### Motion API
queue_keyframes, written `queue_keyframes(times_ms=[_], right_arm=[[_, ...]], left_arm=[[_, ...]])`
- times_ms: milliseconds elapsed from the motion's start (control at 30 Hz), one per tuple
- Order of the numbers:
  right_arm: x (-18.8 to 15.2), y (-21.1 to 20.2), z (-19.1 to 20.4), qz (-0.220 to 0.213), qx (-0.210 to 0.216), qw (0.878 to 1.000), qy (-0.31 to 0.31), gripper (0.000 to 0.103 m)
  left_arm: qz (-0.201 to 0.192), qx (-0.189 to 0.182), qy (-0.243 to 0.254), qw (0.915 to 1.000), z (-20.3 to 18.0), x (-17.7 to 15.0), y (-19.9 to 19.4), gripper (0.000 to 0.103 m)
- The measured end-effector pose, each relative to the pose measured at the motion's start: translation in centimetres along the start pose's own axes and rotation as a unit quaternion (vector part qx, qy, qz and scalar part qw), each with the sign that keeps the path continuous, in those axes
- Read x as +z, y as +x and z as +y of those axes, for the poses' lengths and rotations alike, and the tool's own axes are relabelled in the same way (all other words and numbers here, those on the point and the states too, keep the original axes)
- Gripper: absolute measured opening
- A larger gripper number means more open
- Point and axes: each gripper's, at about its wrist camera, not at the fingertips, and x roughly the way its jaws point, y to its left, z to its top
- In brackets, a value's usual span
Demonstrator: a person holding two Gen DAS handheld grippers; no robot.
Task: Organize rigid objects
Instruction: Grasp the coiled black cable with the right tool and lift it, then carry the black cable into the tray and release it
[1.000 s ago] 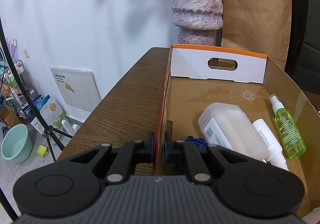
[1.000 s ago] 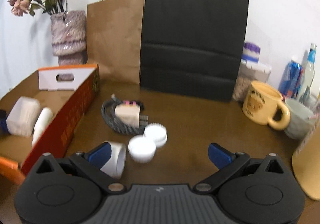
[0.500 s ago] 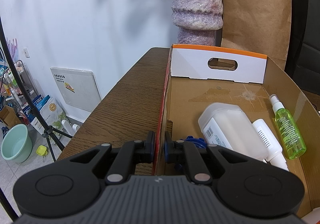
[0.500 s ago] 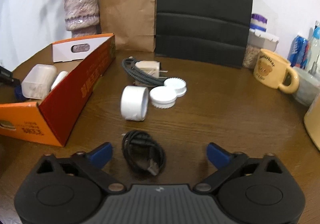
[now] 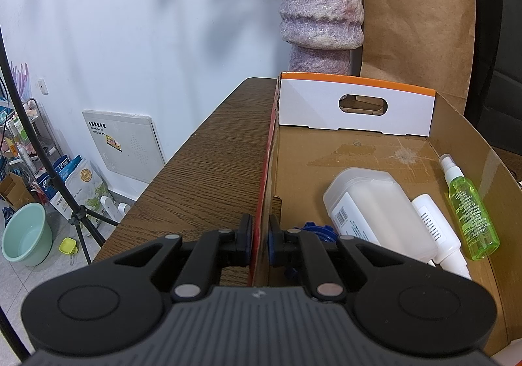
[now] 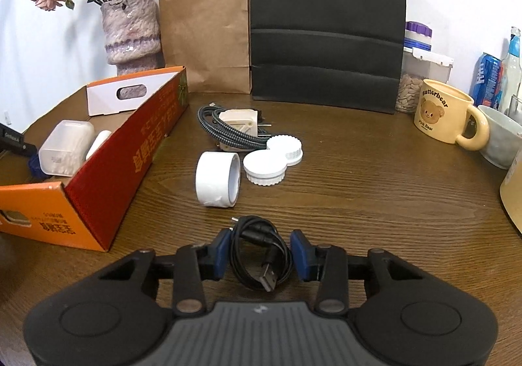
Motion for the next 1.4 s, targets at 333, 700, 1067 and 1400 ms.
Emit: queue_keyframes(times_ms=[333, 700, 1067, 1400], right_arm=[[0.6, -0.5, -0.5, -0.018, -0.013, 1.0, 0.002, 0.038], [2.2, -1.6, -0.6, -0.061, -0.027, 0.998, -0.002, 0.037], [4.7, -1.3, 0.9, -0.096, -0.018, 0.995, -0.01, 0.037], [7.9, 0.1, 4.3, -0.126, 0.017, 0.992, -0.025, 0.037]], left_arm=[[0.0, 0.0, 0.0, 1.0, 0.0, 0.0, 0.0, 0.01], [0.0, 0.0, 0.0, 1.0, 0.0, 0.0, 0.0, 0.01], [0.0, 0.0, 0.0, 1.0, 0.0, 0.0, 0.0, 0.01], [0.0, 0.0, 0.0, 1.0, 0.0, 0.0, 0.0, 0.01]])
